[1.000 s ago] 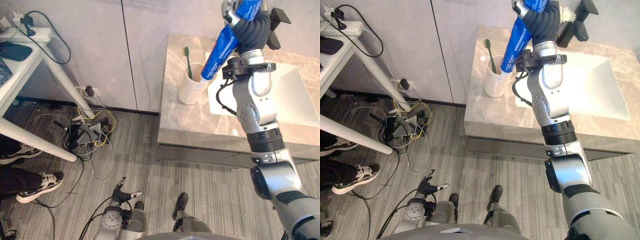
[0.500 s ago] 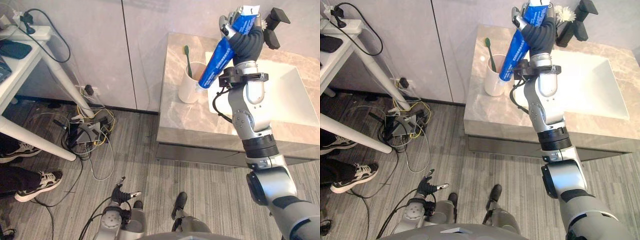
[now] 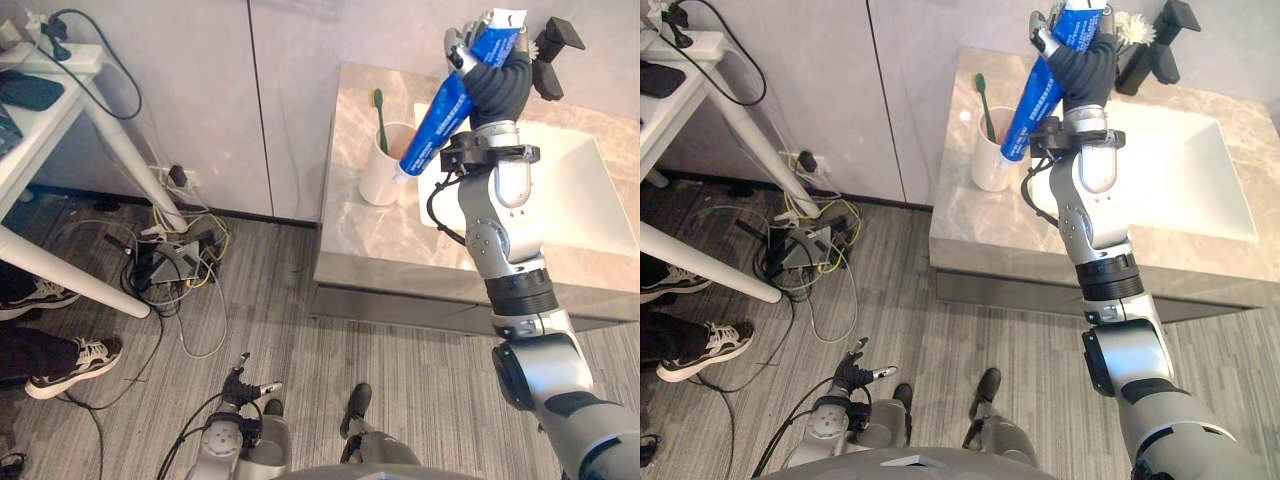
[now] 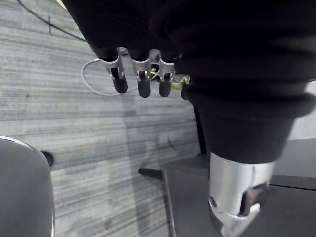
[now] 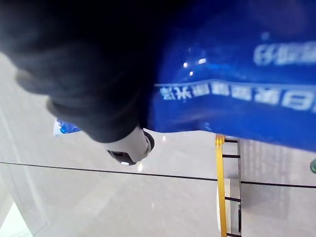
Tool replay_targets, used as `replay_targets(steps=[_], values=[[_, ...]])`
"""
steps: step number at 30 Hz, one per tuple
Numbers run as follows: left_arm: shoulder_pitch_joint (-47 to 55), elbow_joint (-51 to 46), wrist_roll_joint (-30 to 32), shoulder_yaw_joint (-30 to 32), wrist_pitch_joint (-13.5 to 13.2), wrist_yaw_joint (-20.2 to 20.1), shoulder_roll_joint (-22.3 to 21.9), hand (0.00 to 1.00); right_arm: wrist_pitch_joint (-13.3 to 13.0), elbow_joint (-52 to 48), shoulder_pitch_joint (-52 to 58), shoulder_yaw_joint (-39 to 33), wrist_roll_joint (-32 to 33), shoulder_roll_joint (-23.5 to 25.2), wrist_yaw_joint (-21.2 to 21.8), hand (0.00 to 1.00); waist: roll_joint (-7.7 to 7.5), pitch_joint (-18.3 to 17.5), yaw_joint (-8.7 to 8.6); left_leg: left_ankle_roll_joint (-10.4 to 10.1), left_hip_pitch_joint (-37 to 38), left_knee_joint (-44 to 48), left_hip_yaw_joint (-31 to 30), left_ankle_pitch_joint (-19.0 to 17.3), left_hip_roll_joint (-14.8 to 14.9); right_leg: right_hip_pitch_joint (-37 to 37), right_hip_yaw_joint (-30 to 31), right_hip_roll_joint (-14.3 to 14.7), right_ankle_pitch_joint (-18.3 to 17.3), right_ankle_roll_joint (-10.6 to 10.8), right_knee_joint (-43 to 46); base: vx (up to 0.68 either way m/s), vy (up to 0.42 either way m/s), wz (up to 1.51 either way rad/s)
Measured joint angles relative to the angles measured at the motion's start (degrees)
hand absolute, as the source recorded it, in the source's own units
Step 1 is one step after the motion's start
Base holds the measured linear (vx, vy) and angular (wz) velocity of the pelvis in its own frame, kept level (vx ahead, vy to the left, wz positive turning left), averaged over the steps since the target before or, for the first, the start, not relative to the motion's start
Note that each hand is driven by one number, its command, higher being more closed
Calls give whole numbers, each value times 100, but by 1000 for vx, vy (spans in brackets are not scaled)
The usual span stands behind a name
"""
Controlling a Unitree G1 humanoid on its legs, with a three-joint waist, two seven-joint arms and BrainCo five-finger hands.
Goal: Organize washtable
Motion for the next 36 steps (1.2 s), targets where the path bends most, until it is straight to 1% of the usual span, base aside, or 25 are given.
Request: replay_targets(steps=[6, 18, 22, 25, 27, 34, 35, 36], values=[[-5, 3, 0, 0, 0, 6, -7, 0, 30, 65, 11, 4, -7, 21, 0, 100, -3, 2, -21, 0, -88, 29, -16, 0, 2, -65, -1, 1, 1, 1, 0, 0, 0, 1], [-5, 11, 0, 0, 12, 12, -10, 0, 1, 35, 11, -3, 47, 20, 0, 100, -1, 3, -51, 0, -89, 18, -26, 0, 7, -65, 4, 1, 6, 7, 0, 0, 0, 0], [-5, 11, 0, 31, 17, 15, -33, 0, -12, -237, 11, -18, 55, 21, 2, 100, 3, 7, -55, 0, -106, 17, -23, 0, 16, -82, 14, 9, 6, 8, 0, 0, 0, 0], [-5, 12, 1, 37, 20, 18, -43, 0, -175, -608, 11, -58, 55, 22, 8, 100, 3, 8, -60, 0, -117, 17, -23, 0, 25, -95, 15, 18, 8, 9, 0, 0, 0, 0], [-5, 14, 2, 49, 22, 21, -52, 0, -266, -689, 10, -109, 58, 27, 12, 100, 4, 8, -61, 0, -112, 14, -19, 0, 25, -95, 18, 17, 19, 23, 0, 0, 0, 0], [-5, 34, 2, 101, 21, 70, -88, 0, -278, -836, 10, -256, 59, 57, -2, 100, 13, 14, -68, 0, -102, 7, -9, 0, 28, -92, 30, 18, 31, 36, 0, 0, 0, 0], [-5, 35, 2, 105, 22, 75, -91, 0, -288, -881, 10, -259, 58, 57, -2, 100, 15, 15, -70, 0, -100, 6, -7, 0, 28, -92, 31, 18, 31, 36, 0, 0, 0, 0], [-5, 40, 2, 157, 23, 75, -103, 0, -356, -913, 8, -272, 58, 56, -5, 100, 15, 15, -69, 0, -92, 0, -4, 0, 30, -89, 33, 19, 31, 35, 0, 0, 0, 0]])
